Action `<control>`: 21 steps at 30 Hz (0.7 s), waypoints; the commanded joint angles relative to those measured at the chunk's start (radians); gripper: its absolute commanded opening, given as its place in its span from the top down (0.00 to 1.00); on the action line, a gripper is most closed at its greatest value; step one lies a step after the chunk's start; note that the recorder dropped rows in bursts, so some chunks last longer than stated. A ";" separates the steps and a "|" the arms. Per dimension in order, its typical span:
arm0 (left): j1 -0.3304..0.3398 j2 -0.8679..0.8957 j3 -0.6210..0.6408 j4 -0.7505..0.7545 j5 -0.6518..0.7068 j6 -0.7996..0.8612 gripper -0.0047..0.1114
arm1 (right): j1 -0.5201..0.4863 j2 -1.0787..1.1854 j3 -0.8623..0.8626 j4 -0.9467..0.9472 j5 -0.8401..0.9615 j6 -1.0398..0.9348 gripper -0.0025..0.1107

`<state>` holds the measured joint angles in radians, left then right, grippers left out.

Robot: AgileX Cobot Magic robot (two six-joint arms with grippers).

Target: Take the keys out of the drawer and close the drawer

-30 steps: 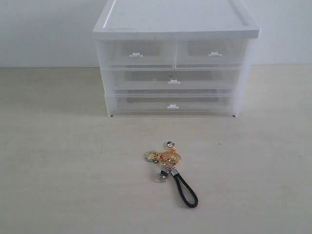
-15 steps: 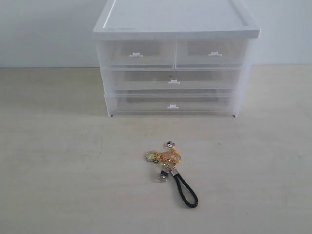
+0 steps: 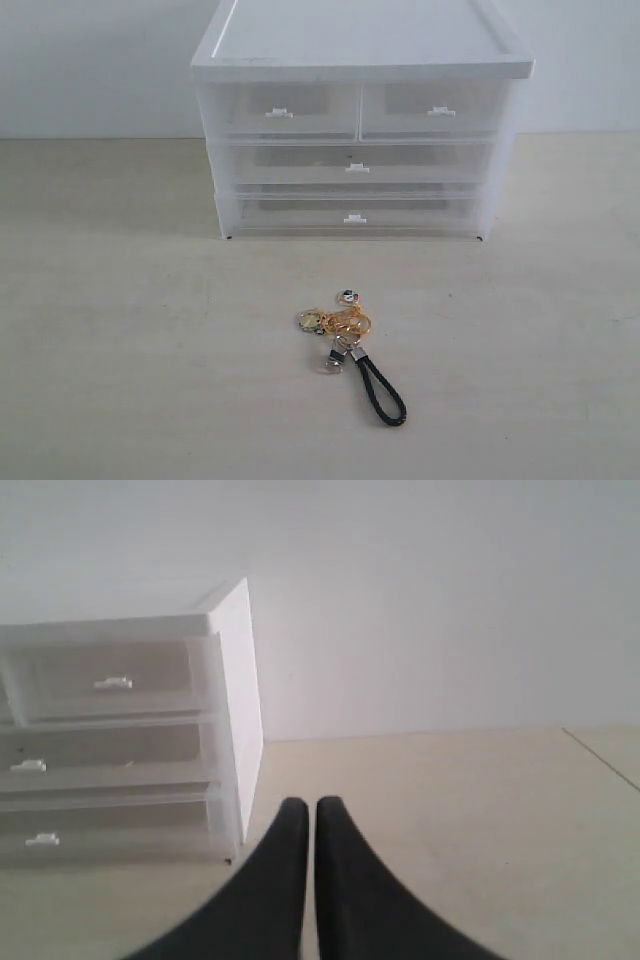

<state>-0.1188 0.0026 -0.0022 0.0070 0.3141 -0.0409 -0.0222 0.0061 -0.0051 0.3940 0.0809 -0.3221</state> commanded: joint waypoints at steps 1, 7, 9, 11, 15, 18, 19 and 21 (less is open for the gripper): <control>0.004 -0.003 0.002 0.006 0.001 -0.008 0.92 | -0.007 -0.006 0.005 -0.008 0.063 -0.007 0.98; 0.004 -0.003 0.002 0.006 0.001 -0.008 0.92 | -0.007 -0.006 0.005 -0.053 0.218 0.030 0.98; 0.004 -0.003 0.002 0.006 0.001 -0.008 0.92 | -0.007 -0.006 0.005 -0.150 0.258 0.073 0.98; 0.004 -0.003 0.002 0.006 0.001 -0.008 0.92 | -0.007 -0.006 0.005 -0.223 0.261 0.169 0.98; 0.004 -0.003 0.002 0.006 0.001 -0.008 0.92 | -0.007 -0.006 0.005 -0.311 0.261 0.287 0.98; 0.004 -0.003 0.002 0.006 0.001 -0.008 0.92 | -0.007 -0.006 0.005 -0.381 0.263 0.365 0.98; 0.004 -0.003 0.002 0.006 0.001 -0.008 0.92 | -0.007 -0.006 0.005 -0.383 0.263 0.374 0.98; 0.004 -0.003 0.002 0.006 0.001 -0.008 0.92 | -0.007 -0.006 0.005 -0.383 0.263 0.374 0.98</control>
